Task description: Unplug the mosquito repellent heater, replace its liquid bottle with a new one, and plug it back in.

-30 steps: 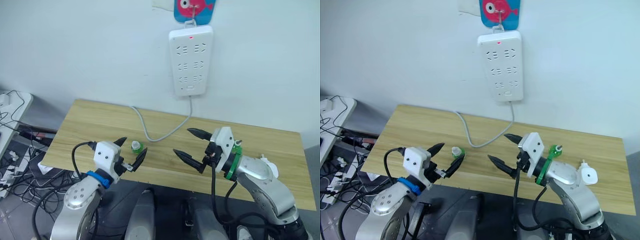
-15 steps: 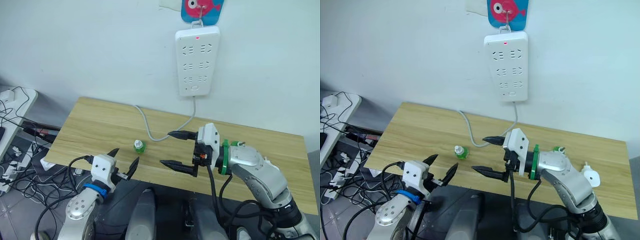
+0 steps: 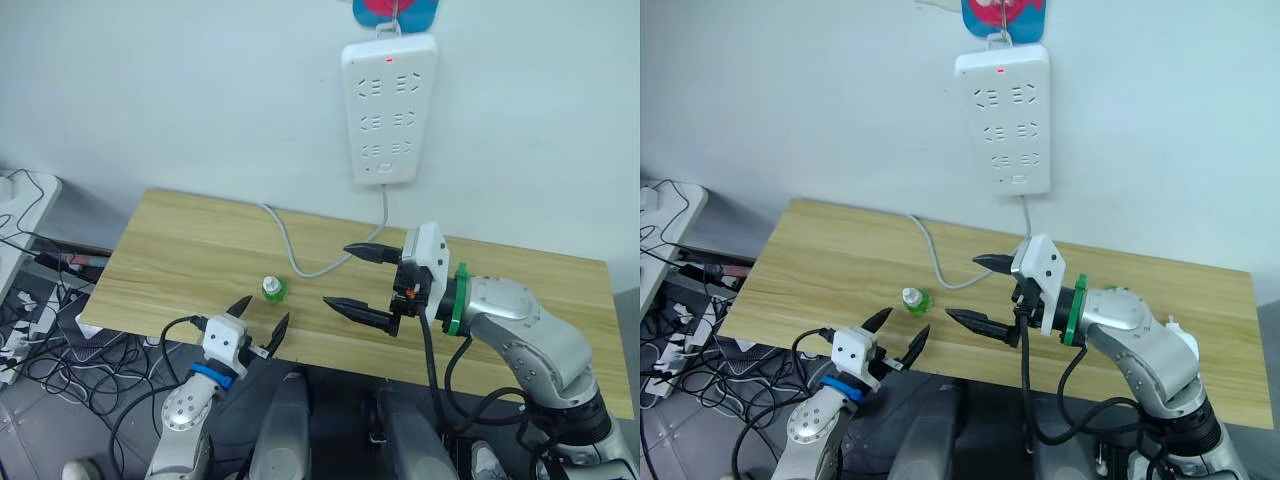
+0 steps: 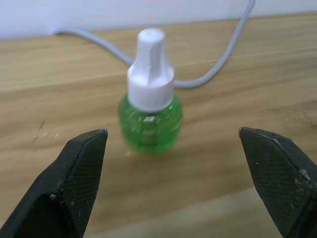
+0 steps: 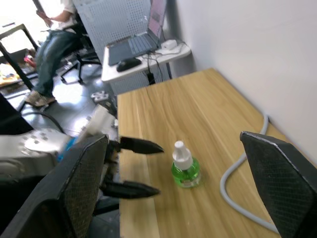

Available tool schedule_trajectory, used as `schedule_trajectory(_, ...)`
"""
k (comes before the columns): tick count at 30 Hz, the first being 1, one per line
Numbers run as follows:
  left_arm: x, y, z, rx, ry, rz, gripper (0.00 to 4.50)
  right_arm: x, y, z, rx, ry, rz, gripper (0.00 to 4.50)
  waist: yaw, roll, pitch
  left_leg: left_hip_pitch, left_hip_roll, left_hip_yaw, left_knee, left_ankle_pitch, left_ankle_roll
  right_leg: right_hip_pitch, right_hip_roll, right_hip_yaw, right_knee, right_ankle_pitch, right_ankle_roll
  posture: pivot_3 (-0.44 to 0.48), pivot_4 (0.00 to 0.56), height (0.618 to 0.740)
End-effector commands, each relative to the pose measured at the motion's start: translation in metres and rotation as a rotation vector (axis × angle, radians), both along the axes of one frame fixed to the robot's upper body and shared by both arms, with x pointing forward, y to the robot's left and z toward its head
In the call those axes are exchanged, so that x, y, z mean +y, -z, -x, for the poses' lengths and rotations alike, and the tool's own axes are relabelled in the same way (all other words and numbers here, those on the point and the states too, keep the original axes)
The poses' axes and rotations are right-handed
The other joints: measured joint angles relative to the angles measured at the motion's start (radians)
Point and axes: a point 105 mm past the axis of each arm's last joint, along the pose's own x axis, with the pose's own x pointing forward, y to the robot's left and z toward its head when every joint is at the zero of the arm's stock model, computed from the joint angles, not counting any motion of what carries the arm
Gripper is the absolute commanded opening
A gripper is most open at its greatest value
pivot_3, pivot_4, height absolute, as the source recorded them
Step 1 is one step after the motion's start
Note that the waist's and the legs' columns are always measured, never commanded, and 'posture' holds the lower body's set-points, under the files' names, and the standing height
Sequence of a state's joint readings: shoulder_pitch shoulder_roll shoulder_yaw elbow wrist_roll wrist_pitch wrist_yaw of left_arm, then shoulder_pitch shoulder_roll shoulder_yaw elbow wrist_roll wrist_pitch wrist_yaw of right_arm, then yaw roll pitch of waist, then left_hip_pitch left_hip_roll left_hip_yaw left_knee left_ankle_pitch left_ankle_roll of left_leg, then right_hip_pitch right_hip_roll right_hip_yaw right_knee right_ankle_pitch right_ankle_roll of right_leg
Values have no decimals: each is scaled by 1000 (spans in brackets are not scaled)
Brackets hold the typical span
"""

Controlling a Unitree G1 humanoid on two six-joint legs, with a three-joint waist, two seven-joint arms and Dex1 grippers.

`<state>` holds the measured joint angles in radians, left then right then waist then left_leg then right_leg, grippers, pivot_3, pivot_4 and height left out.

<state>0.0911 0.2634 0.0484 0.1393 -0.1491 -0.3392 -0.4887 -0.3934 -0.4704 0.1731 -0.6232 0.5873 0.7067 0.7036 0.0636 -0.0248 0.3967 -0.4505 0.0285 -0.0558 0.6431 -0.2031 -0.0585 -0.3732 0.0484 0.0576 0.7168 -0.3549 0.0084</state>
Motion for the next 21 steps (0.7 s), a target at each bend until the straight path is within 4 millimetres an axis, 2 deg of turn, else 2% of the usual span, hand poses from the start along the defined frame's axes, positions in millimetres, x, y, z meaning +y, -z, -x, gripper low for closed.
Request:
schedule_trajectory(1, 1, -6, -2, -40, -25, -6, 4500, 2, -12, 21, -40, -101, 18, 4462, -6, 0, 10, 0, 0, 0, 0, 0, 0, 0, 0, 0, 0, 0, 0, 123, 494, 740)
schedule_trajectory(9, 0, -9, -11, -57, -61, -4, 4500, -4, -14, 16, -33, -46, 33, 4462, -29, 0, 29, -1, 0, 0, 0, 0, 0, 0, 0, 0, -1, 0, 0, 95, 510, 740)
schedule_trajectory(21, 3, -1, -15, -36, -101, 17, 4500, -1, -21, 22, -47, -65, 42, 4462, -41, -2, 41, 0, 0, 3, -1, 0, 0, -1, 0, 3, -2, 0, 1, 80, 523, 740)
